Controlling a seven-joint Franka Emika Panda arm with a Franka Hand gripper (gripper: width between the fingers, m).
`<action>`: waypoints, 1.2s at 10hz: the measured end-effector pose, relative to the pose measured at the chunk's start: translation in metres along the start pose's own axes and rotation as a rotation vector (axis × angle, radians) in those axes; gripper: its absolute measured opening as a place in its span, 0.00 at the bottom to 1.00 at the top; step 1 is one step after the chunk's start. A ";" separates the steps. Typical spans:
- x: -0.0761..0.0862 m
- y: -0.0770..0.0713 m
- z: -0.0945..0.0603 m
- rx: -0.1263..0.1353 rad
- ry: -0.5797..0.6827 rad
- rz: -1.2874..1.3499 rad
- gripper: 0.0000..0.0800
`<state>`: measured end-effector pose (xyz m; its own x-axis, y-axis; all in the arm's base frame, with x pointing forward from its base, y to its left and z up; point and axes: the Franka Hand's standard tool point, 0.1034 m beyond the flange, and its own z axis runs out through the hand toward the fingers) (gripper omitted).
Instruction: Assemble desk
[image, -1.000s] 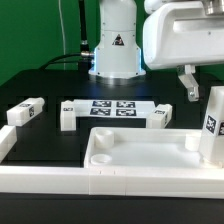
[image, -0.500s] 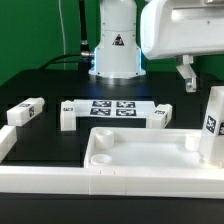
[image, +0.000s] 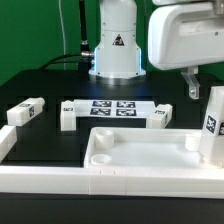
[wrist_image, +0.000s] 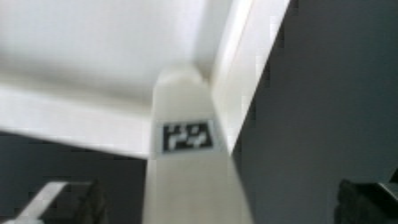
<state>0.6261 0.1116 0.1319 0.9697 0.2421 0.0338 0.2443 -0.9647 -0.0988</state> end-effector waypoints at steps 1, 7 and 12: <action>0.003 0.001 0.001 0.009 -0.038 0.001 0.81; 0.012 0.006 -0.003 0.023 -0.099 0.007 0.81; 0.017 0.009 -0.006 0.016 -0.076 0.089 0.81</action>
Offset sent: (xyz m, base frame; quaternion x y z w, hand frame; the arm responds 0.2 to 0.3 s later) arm 0.0210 -0.0110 0.0060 -0.0099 0.0006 -0.0094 0.9999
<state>0.6448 0.1070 0.1372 0.9853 0.1630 -0.0514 0.1564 -0.9811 -0.1137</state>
